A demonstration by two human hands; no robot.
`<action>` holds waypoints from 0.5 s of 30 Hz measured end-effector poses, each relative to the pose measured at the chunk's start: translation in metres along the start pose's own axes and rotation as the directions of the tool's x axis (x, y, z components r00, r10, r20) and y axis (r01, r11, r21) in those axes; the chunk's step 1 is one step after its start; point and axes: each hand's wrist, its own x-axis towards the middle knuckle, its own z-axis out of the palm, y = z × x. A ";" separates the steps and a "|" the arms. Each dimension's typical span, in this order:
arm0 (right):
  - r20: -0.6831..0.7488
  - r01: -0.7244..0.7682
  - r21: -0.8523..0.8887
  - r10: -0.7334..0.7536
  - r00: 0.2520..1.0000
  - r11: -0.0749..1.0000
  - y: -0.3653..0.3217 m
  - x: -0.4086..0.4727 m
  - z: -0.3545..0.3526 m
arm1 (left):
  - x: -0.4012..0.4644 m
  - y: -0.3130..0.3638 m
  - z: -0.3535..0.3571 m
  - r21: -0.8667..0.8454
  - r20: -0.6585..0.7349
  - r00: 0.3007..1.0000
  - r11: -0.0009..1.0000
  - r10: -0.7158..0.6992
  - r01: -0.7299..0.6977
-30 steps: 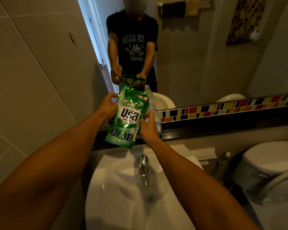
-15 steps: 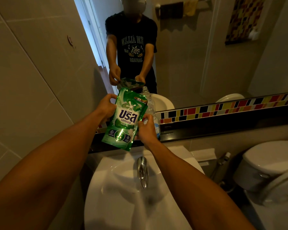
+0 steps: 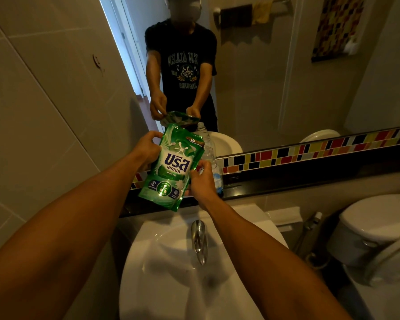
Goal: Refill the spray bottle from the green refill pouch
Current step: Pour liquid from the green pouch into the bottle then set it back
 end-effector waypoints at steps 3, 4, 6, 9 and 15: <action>0.000 -0.002 0.024 0.002 1.000 1.000 0.000 0.000 0.000 | 0.001 0.002 0.000 -0.019 0.018 1.000 1.000 -0.010 0.010; 0.004 -0.002 0.032 0.002 1.000 0.999 0.000 -0.001 0.000 | 0.001 0.003 0.000 -0.018 0.021 1.000 1.000 -0.012 0.012; 0.011 -0.003 0.049 0.003 1.000 0.999 -0.001 -0.002 -0.001 | 0.002 0.004 -0.001 -0.022 0.022 1.000 1.000 -0.015 0.015; 0.019 -0.010 0.061 0.009 1.000 0.998 -0.002 0.000 0.000 | 0.002 0.006 -0.001 -0.008 0.016 1.000 1.000 -0.015 0.016; 0.025 -0.024 0.052 0.023 0.999 0.998 -0.001 0.001 0.000 | 0.001 0.007 0.000 -0.013 0.007 1.000 1.000 -0.027 0.027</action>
